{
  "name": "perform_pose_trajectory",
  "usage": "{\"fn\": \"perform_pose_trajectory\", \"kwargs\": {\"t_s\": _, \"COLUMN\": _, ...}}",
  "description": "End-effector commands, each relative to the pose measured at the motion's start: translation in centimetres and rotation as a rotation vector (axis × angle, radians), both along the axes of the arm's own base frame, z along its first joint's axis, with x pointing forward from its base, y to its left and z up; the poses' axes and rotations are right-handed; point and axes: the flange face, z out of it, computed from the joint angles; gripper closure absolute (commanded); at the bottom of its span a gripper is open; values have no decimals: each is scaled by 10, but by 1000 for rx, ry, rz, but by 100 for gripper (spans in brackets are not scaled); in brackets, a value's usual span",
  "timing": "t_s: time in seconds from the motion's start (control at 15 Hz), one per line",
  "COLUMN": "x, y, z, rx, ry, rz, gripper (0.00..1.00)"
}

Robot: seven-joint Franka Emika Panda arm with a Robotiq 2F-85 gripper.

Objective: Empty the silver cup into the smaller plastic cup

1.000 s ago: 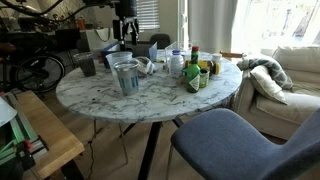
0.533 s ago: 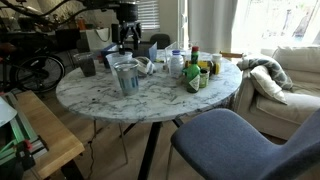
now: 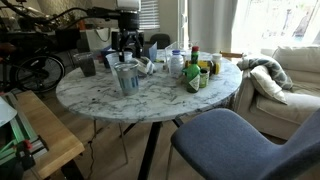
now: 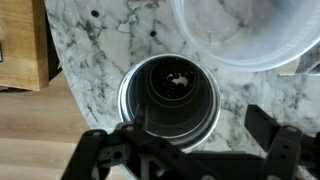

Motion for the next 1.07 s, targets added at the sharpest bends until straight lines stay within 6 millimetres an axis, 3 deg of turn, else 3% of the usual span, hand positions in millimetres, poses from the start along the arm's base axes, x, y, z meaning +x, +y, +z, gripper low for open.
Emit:
{"fn": "perform_pose_trajectory", "kwargs": {"t_s": 0.0, "x": 1, "y": 2, "z": -15, "rx": -11, "ry": 20, "rz": -21, "gripper": 25}}
{"fn": "perform_pose_trajectory", "kwargs": {"t_s": 0.13, "x": 1, "y": 4, "z": -18, "rx": -11, "ry": 25, "rz": -13, "gripper": 34}}
{"fn": "perform_pose_trajectory", "kwargs": {"t_s": 0.67, "x": -3, "y": 7, "z": -10, "rx": -7, "ry": 14, "rz": 28, "gripper": 97}}
{"fn": "perform_pose_trajectory", "kwargs": {"t_s": 1.0, "x": -6, "y": 4, "z": 11, "rx": -58, "ry": -19, "rz": 142, "gripper": 99}}
